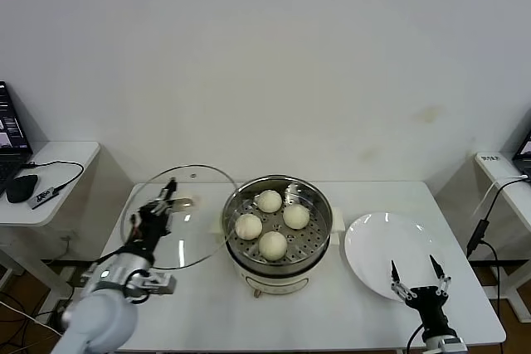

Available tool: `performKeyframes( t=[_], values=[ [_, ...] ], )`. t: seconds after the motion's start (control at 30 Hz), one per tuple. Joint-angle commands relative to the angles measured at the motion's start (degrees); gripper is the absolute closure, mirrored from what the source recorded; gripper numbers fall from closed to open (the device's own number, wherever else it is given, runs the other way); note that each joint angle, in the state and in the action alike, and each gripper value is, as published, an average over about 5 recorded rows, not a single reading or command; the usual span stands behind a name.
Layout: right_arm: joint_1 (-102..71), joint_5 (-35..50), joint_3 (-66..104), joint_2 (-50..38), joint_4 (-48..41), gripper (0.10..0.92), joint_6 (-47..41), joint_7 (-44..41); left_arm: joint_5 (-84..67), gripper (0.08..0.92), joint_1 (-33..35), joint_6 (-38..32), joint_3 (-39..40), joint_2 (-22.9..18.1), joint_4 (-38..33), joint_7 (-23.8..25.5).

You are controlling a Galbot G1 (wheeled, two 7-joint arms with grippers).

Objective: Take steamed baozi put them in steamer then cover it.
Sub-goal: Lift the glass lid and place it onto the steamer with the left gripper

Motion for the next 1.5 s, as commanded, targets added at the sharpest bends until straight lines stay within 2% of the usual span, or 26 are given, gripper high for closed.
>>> performKeyframes(
  t=[0.03, 0.27, 0.4, 0.53, 0.73, 0.97, 1.5],
  values=[
    [0.94, -3.58, -0.68, 1.31, -1.86, 0.203, 0.44, 0.15, 10.18, 0.856, -18.01, 11.96, 22.46, -4.39, 1.28, 8.49],
    [1.92, -5.30, -1.14, 1.71, -3.95, 0.203, 1.15, 0.29, 20.95, 0.856, -22.23, 15.41, 28.80, -10.98, 4.90, 16.47],
    [2.17, -5.73, -1.29, 1.72, -4.49, 0.203, 1.35, 0.28, 25.63, 0.856, -22.77, 16.57, 30.71, -16.17, 7.06, 20.14],
    [2.27, -5.85, -1.31, 1.65, -4.72, 0.203, 1.38, 0.22, 28.02, 0.856, -22.64, 16.88, 31.47, -20.92, 9.72, 20.58],
    [2.19, -5.92, -1.21, 1.44, -5.02, 0.203, 1.67, 0.19, 30.58, 0.856, -22.21, 16.48, 31.94, -24.31, 13.35, 19.10],
    [2.41, -6.43, -1.37, 1.31, -5.68, 0.203, 2.07, 0.16, 31.45, 0.856, -22.93, 16.35, 31.68, -26.59, 16.20, 18.52],
    [2.39, -6.89, -1.60, 1.27, -5.95, 0.203, 2.33, 0.05, 31.01, 0.856, -21.27, 15.51, 29.89, -26.98, 17.94, 17.23]
  ],
)
